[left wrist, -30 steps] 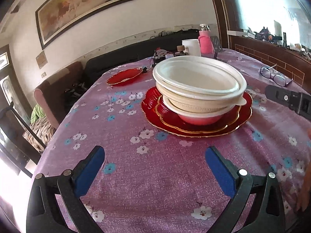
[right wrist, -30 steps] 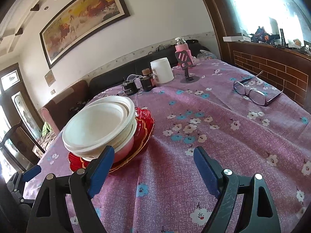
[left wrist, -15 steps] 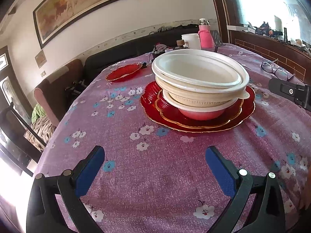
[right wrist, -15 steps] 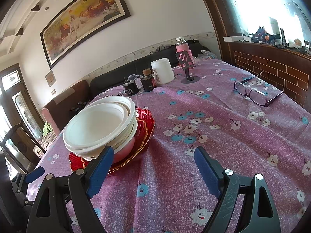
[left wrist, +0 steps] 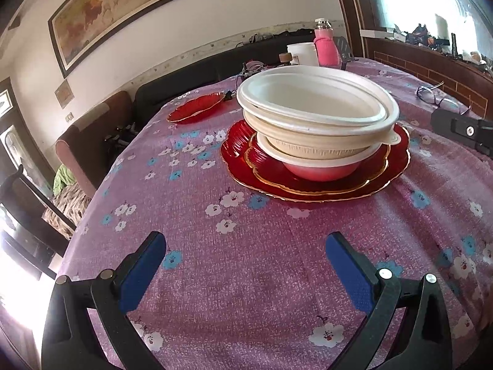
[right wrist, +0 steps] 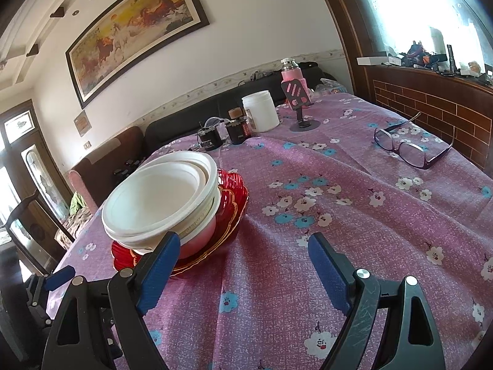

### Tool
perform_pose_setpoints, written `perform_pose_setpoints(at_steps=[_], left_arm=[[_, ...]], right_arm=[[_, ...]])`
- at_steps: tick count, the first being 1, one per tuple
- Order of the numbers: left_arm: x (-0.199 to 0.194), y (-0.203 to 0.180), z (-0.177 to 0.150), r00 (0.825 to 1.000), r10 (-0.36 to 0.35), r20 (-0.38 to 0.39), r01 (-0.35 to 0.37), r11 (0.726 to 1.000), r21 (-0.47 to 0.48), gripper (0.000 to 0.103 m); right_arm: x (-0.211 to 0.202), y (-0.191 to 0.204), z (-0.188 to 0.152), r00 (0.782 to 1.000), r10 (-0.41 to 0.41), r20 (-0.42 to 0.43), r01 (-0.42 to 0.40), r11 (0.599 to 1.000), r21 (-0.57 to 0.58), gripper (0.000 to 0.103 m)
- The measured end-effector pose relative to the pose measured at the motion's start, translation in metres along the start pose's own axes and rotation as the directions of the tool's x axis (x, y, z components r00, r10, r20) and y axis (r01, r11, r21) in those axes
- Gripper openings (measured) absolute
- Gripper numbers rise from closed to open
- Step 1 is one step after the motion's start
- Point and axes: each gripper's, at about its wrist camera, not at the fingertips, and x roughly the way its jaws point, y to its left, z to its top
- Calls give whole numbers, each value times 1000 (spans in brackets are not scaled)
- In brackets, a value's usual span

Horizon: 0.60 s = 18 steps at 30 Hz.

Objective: Organize plates and bowls

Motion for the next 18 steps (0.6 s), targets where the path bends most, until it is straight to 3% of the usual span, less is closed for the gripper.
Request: perform_pose_setpoints(at_steps=[18], left_arm=[[2,-3,2,1000,6,-19,-5,1000,18,103]], right_arm=[[2,2,-1,1000,14,-18,-14,1000,-14,92]])
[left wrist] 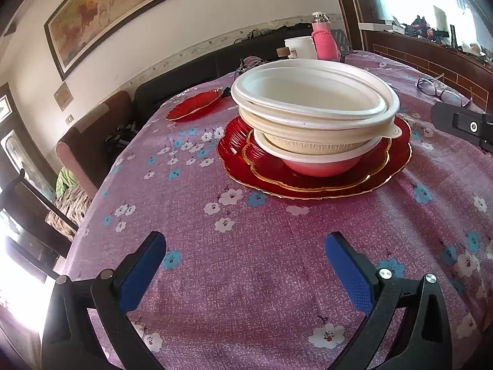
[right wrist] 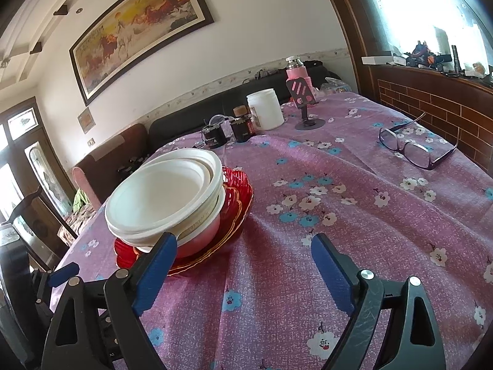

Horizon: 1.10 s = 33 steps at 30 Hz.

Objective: Organize plates and bowls

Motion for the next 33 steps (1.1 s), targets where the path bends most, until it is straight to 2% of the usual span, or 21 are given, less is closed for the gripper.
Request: perform_pose_setpoints(at_steps=[25,30,33], left_arm=[[-1,4,1,999,-32,-2,32,999,-14,103],[-1,3,0,999,-32,-1,32,999,-13,103],[-2,3,0,1000,-29,5,29,1000,-13,103]], right_arm=[[5,-2,1,1000,-18,-16,18,1000,4,92],[5,-3,1,999,-46,-20,47,999,10,92],[9,-3,1,994,-104,-44,105,994,19,92]])
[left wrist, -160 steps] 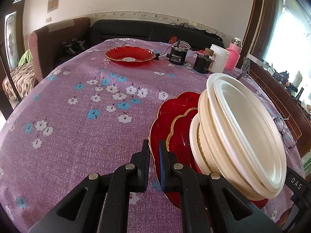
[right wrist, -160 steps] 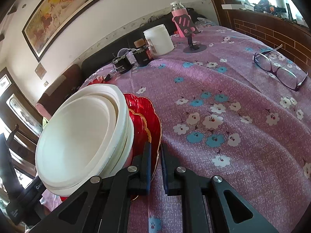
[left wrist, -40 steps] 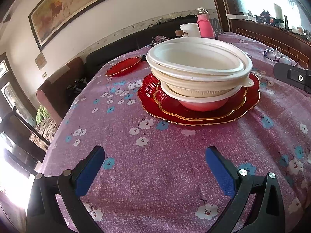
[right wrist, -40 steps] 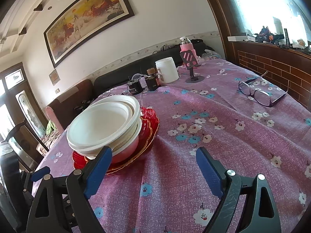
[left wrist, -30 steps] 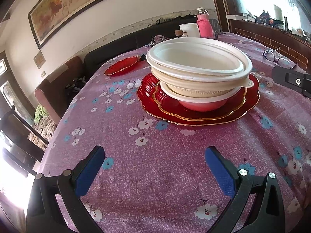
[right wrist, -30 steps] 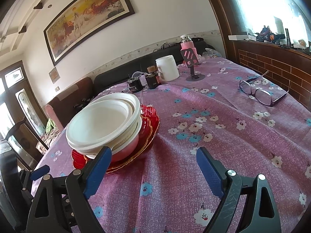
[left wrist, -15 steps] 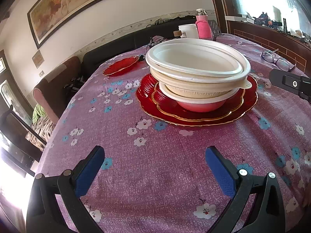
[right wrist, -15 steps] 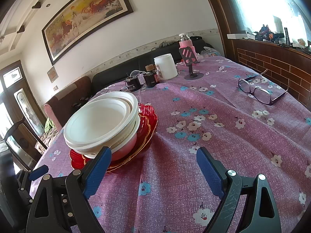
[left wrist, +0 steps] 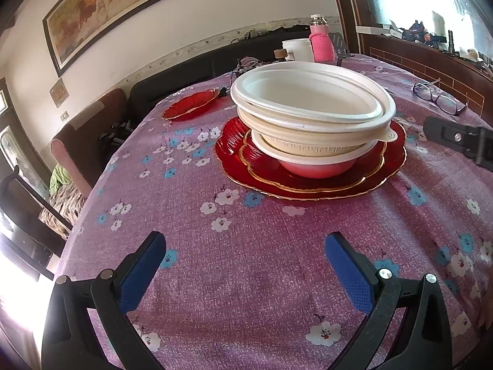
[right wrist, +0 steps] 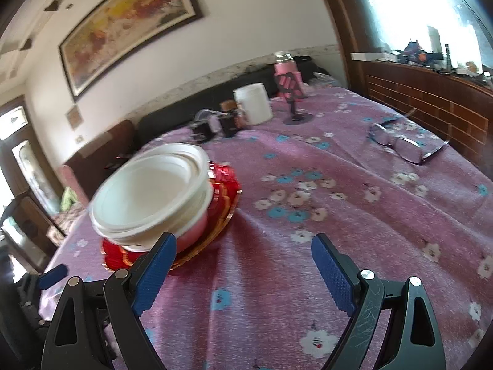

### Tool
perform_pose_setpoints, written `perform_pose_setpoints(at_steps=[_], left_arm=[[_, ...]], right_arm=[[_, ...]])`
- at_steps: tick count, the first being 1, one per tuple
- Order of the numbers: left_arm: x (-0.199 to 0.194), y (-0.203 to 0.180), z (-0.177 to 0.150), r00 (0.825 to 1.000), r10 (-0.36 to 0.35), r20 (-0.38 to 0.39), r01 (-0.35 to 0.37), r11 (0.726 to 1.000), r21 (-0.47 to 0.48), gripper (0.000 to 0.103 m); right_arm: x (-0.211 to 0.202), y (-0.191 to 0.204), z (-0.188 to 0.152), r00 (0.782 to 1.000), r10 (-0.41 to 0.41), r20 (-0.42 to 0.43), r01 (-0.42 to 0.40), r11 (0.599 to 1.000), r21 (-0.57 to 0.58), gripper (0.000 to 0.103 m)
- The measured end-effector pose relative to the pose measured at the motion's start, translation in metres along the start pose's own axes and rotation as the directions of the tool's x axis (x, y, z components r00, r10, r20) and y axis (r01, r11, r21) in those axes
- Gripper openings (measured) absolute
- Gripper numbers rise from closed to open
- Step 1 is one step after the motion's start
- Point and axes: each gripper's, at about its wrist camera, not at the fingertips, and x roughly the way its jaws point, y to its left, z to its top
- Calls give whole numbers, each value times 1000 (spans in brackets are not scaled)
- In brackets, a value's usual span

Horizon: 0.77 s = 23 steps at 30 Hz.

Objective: Organize plates and bowls

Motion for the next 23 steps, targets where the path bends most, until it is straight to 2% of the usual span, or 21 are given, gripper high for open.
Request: perform_pose_setpoints(at_steps=[7,15,19,21,23], left_arm=[[1,0,0,1000,9,-5,-9,1000,-3,103],[1,-1,1,1000,7,-9,-7,1000,-2,103],[2,6,3,998,-48,-30,47,998,-34,103],[0,15,2,998,-66,-17,64,994,-86,103],[0,18,3,997,-73,-17,71,993,-98,103]], right_arm=[[9,-4,0,994,-95,-56,97,995,26,92],[11,-4,0,992,-108,-68,110,994,26,92],[13,-5,-1,991,-111,-75,113,993,24,92],[13,-5,-1,991,-109,-77,111,994,23,92],[13,-5,-2,990,-115,-79,117,993,25,92]])
